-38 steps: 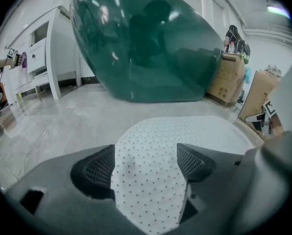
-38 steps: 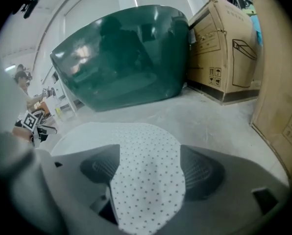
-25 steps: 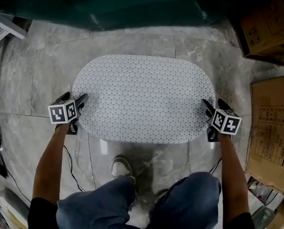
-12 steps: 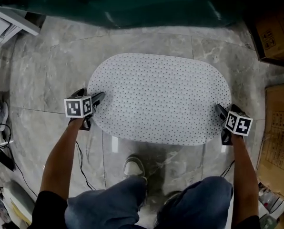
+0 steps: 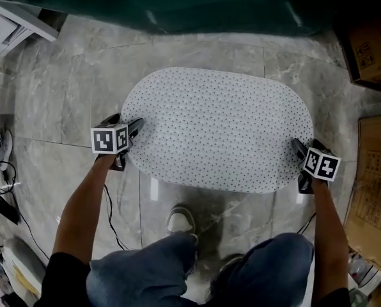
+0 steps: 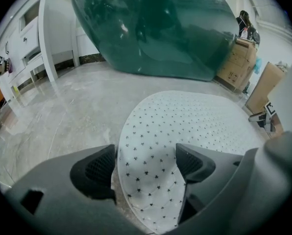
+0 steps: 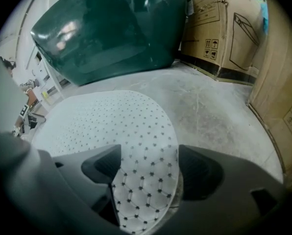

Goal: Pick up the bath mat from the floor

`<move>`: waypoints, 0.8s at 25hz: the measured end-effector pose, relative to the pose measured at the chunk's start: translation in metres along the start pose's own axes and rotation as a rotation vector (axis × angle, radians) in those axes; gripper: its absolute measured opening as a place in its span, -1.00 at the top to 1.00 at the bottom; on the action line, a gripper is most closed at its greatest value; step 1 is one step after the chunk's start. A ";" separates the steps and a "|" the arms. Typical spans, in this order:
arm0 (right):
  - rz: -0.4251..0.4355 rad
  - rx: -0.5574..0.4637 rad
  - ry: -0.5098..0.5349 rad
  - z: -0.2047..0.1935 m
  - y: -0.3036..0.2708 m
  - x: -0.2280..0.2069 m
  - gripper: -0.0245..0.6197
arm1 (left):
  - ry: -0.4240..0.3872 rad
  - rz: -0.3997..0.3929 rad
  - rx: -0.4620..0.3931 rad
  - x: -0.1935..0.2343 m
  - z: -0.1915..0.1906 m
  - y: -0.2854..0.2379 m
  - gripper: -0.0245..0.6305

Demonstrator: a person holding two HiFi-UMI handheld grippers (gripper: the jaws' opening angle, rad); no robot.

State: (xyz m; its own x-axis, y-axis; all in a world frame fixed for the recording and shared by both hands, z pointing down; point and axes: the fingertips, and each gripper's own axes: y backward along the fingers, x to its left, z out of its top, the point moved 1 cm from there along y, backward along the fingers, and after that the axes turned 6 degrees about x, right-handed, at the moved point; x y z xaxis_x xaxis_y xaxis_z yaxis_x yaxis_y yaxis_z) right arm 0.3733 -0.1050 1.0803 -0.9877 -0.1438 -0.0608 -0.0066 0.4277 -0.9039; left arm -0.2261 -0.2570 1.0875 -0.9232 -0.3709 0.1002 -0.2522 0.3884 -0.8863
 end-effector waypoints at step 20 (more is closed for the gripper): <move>0.131 -0.020 0.002 0.001 -0.001 0.033 0.75 | 0.024 -0.075 -0.021 -0.027 0.002 0.006 0.59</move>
State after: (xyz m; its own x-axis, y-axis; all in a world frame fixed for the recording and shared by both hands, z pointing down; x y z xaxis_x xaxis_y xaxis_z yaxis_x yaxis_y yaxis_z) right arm 0.3407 -0.1112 1.0784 -0.9806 -0.0842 -0.1768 0.1191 0.4602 -0.8798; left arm -0.2019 -0.2464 1.0788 -0.9081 -0.3794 0.1774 -0.3269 0.3774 -0.8664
